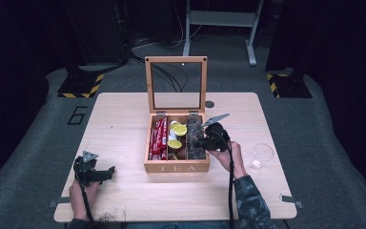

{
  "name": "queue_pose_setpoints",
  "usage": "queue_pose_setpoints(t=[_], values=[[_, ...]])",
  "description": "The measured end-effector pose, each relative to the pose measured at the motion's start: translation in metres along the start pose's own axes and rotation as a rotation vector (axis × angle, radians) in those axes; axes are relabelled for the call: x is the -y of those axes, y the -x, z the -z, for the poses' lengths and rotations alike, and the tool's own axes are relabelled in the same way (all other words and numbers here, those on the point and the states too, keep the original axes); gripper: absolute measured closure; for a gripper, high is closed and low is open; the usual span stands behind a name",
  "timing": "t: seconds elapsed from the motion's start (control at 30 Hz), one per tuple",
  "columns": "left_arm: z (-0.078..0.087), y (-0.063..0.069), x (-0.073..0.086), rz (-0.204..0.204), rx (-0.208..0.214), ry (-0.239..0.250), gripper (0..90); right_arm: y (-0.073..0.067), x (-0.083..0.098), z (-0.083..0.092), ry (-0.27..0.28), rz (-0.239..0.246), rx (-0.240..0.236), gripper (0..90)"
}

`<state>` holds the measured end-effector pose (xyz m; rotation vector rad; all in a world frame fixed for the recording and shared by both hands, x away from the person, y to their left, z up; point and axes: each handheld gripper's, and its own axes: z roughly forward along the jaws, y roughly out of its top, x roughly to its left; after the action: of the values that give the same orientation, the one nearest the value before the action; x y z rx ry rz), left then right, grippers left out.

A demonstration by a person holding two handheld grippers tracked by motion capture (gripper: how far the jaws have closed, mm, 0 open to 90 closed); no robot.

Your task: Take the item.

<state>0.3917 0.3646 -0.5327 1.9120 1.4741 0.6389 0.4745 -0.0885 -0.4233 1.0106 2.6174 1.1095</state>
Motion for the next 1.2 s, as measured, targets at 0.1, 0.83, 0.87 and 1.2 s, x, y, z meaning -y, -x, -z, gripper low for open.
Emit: queue_pose_setpoints(t=[0.1, 0.83, 0.87, 1.2], values=[[0.000, 0.000, 0.000, 0.000, 0.000, 0.000, 0.4, 0.000, -0.001, 0.004, 0.014, 0.012, 0.006, 77.0], [0.000, 0.000, 0.000, -0.001, 0.000, -0.001, 0.4, -0.003, -0.001, 0.039, 0.056, 0.021, 0.051, 77.2], [0.000, 0.000, 0.000, -0.001, 0.000, -0.001, 0.4, -0.003, -0.001, 0.039, 0.056, 0.021, 0.051, 77.2], [0.000, 0.000, 0.000, 0.000, 0.000, 0.000, 0.4, 0.000, 0.003, 0.055, 0.069, 0.016, 0.082, 77.2]])
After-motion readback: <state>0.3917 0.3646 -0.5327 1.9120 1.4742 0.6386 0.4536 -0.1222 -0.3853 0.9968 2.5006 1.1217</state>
